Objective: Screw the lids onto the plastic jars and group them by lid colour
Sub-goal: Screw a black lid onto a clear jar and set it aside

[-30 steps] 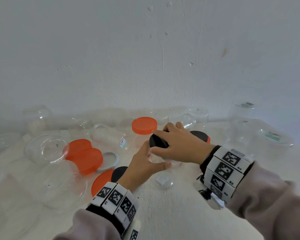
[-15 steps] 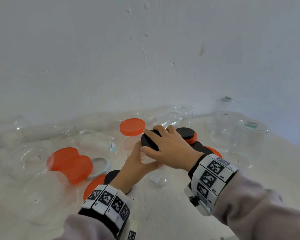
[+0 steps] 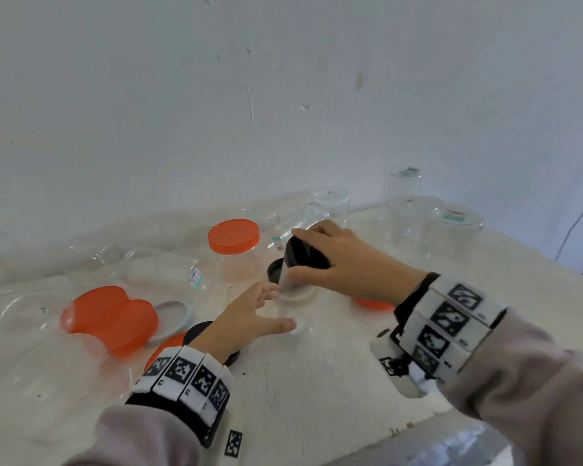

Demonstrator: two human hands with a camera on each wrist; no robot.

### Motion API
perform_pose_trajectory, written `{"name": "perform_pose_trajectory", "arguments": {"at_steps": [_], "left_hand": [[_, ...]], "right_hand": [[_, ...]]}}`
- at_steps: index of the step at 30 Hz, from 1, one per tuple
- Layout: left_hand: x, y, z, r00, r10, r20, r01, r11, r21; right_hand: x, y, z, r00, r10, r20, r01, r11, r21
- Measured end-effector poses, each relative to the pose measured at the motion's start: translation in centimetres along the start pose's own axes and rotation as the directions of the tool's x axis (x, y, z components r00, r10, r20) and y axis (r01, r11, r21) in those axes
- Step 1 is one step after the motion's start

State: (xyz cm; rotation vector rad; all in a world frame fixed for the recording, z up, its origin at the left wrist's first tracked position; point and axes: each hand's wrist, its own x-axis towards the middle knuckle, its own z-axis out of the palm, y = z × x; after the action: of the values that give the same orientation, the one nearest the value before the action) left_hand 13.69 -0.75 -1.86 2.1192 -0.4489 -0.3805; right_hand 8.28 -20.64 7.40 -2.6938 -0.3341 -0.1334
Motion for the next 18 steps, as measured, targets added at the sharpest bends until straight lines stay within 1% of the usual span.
{"name": "perform_pose_trajectory", "arguments": {"at_steps": [2,4,5,7,9,11,13,15,18], "left_hand": [[0.4,0.0,0.0,1.0,-0.001,-0.005,0.001,0.998,0.064],[1.0,0.4,-0.1,1.0,-0.005,-0.025,0.008,0.991,0.136],[1.4,0.6,-0.2,0.999,-0.003,-0.033,0.008,0.986,0.166],[2.5,1.3,-0.3,0.999,0.006,-0.047,0.004,0.979,0.205],[3.8,2.0,-0.2,0.998,0.007,-0.065,0.007,0.977,0.215],[5.1,2.7,0.2,0.996,0.009,-0.083,0.012,0.97,0.244],[6.4,3.1,0.9,0.995,0.008,-0.096,0.022,0.952,0.305],[7.6,3.4,1.5,0.993,-0.013,-0.118,0.055,0.931,0.362],[9.2,3.8,2.2,0.983,-0.08,-0.165,0.144,0.893,0.425]], "right_hand": [[-1.1,0.7,-2.2,0.996,-0.019,-0.082,0.021,0.999,0.027],[-2.2,1.6,-4.9,0.966,-0.051,-0.252,0.073,0.994,0.079],[-2.8,2.2,-6.4,0.936,-0.061,-0.346,0.101,0.99,0.099],[-3.8,3.6,-9.3,0.858,-0.05,-0.51,0.132,0.983,0.126],[-4.5,5.6,-12.0,0.784,-0.009,-0.621,0.127,0.981,0.146],[-4.9,8.2,-14.4,0.714,0.041,-0.699,0.092,0.984,0.152],[-4.9,11.3,-16.3,0.661,0.071,-0.747,0.054,0.988,0.142],[-4.8,14.4,-17.6,0.63,0.12,-0.768,0.001,0.988,0.155],[-3.9,19.1,-18.3,0.616,0.187,-0.765,-0.112,0.982,0.15]]}}
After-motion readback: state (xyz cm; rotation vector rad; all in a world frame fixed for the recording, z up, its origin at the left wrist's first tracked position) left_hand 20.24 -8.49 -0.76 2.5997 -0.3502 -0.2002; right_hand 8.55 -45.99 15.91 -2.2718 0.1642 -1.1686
